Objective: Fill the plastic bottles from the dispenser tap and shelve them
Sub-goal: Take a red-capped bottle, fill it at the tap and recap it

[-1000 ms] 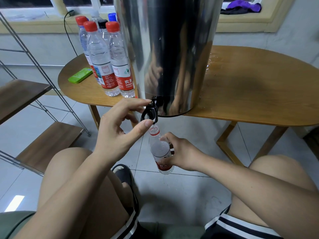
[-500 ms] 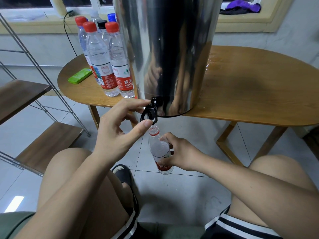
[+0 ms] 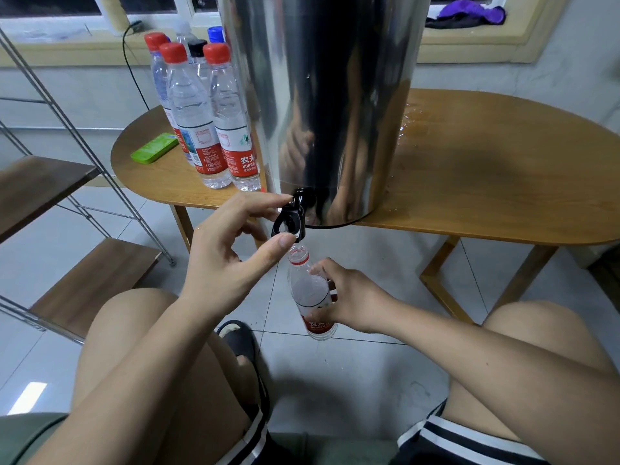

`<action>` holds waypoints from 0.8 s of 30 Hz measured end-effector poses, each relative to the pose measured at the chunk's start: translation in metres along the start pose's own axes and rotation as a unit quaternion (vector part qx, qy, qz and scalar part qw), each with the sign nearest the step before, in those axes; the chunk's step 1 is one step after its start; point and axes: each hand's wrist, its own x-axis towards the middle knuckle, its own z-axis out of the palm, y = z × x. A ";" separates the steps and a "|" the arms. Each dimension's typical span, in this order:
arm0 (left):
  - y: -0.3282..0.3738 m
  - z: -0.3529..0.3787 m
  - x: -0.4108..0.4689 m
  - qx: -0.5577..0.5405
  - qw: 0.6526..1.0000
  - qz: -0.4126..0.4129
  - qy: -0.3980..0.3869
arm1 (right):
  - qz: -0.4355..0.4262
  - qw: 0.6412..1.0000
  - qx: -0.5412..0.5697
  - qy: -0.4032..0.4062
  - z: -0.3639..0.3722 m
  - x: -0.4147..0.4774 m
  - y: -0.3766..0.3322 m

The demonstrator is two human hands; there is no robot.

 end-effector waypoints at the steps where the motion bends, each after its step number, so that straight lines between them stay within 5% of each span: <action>1: 0.000 0.000 0.000 0.000 1.000 0.000 0.000 | -0.001 1.000 -0.001 -0.001 0.000 0.000 0.000; 24: -0.002 0.000 0.000 -0.008 1.000 0.000 0.000 | -0.006 1.000 0.009 0.003 0.000 -0.002 -0.002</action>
